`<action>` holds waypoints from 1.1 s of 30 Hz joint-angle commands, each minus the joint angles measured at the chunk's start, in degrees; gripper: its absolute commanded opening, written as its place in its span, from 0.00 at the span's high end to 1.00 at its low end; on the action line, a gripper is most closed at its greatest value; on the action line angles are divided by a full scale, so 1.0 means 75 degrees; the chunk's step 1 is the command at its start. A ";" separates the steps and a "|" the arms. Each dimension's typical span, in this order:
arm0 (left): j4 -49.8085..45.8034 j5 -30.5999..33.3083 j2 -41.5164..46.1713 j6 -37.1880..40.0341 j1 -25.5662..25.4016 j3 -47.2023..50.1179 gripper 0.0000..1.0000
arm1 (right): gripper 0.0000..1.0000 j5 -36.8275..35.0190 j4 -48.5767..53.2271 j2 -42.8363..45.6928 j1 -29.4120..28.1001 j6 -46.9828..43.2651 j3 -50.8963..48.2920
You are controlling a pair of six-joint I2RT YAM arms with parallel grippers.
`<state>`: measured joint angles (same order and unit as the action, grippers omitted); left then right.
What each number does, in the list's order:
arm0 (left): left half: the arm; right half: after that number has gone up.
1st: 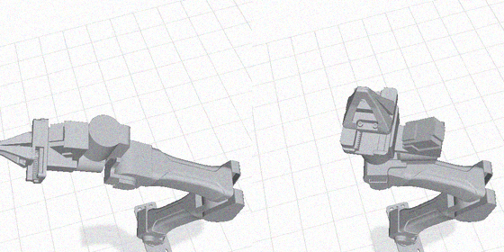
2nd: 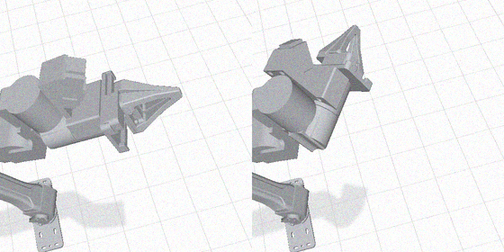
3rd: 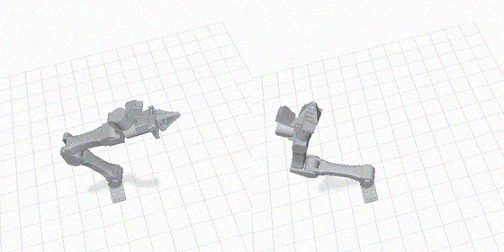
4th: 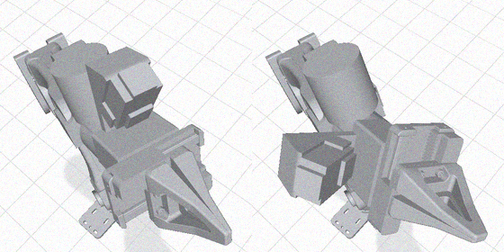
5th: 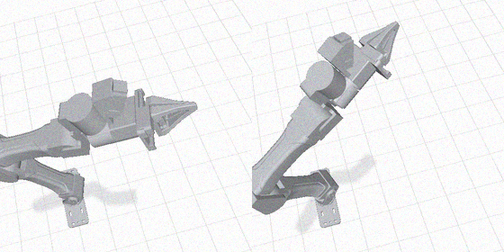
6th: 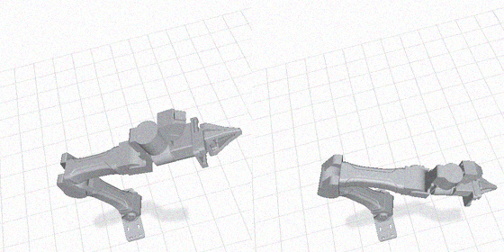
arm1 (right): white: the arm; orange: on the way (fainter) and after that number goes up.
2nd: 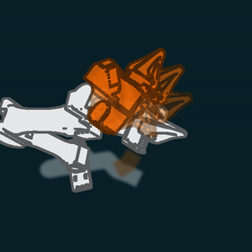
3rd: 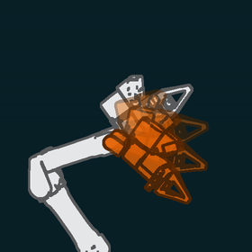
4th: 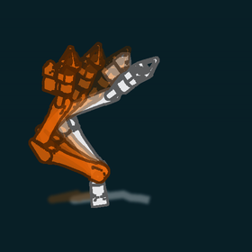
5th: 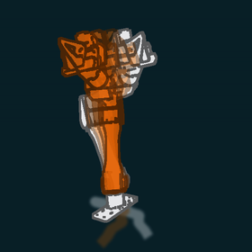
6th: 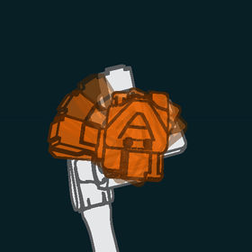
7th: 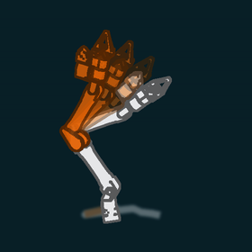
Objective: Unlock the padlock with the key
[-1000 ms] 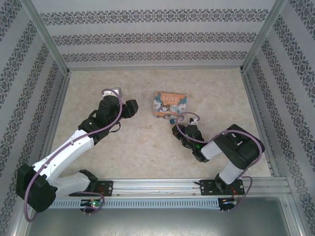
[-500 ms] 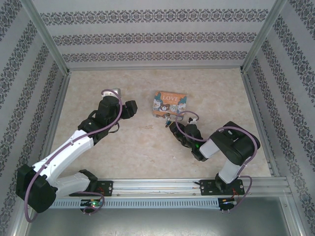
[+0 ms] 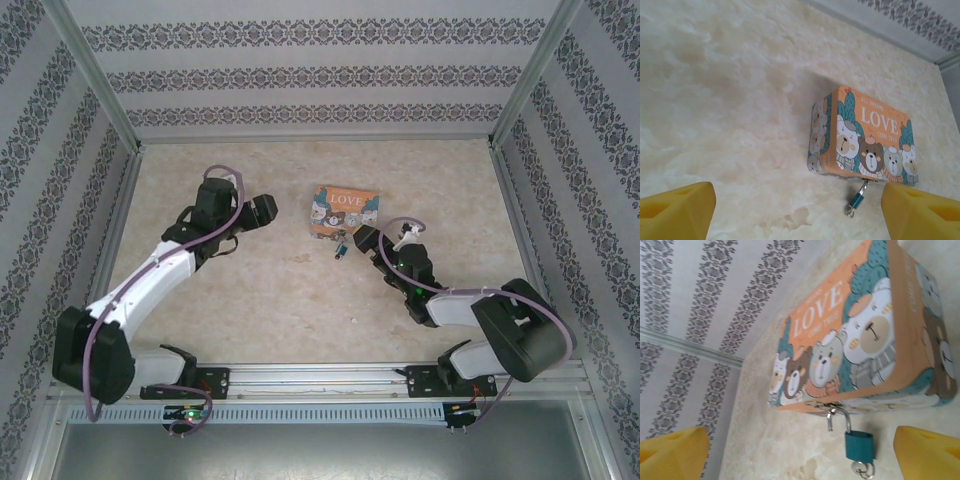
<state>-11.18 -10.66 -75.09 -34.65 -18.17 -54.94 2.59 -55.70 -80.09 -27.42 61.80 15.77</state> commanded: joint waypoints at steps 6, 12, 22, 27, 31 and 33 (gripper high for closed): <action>-0.0212 -0.2250 -0.1953 -0.0034 0.0221 -0.1498 0.18 | 0.02 0.1639 0.0133 -0.0395 0.0281 -0.0076 0.0433; -0.0553 -0.3104 -0.3522 0.0070 0.0219 -0.2614 0.23 | 0.02 0.1581 0.0056 -0.0783 0.0305 -0.0105 0.0484; -0.1293 -0.4082 -0.5667 0.0513 0.0142 -0.4440 0.26 | 0.02 0.1716 -0.0104 -0.1521 0.0559 -0.0335 0.1061; -0.1571 -0.4266 -0.6223 0.0589 0.0103 -0.4837 0.29 | 0.02 0.1811 -0.0167 -0.1838 0.0608 -0.0376 0.1311; -0.1540 -0.4431 -0.6388 0.0589 0.0034 -0.4735 0.32 | 0.02 0.1811 -0.0108 -0.1939 0.0666 -0.0479 0.1377; -0.1471 -0.4440 -0.6416 0.0567 -0.0010 -0.4622 0.32 | 0.02 0.1873 -0.0096 -0.1993 0.0702 -0.0513 0.1399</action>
<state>-20.34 -42.28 -122.93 -31.70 -17.43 -89.60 15.44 -54.63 -94.11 -23.09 59.61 25.04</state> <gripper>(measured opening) 0.681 0.984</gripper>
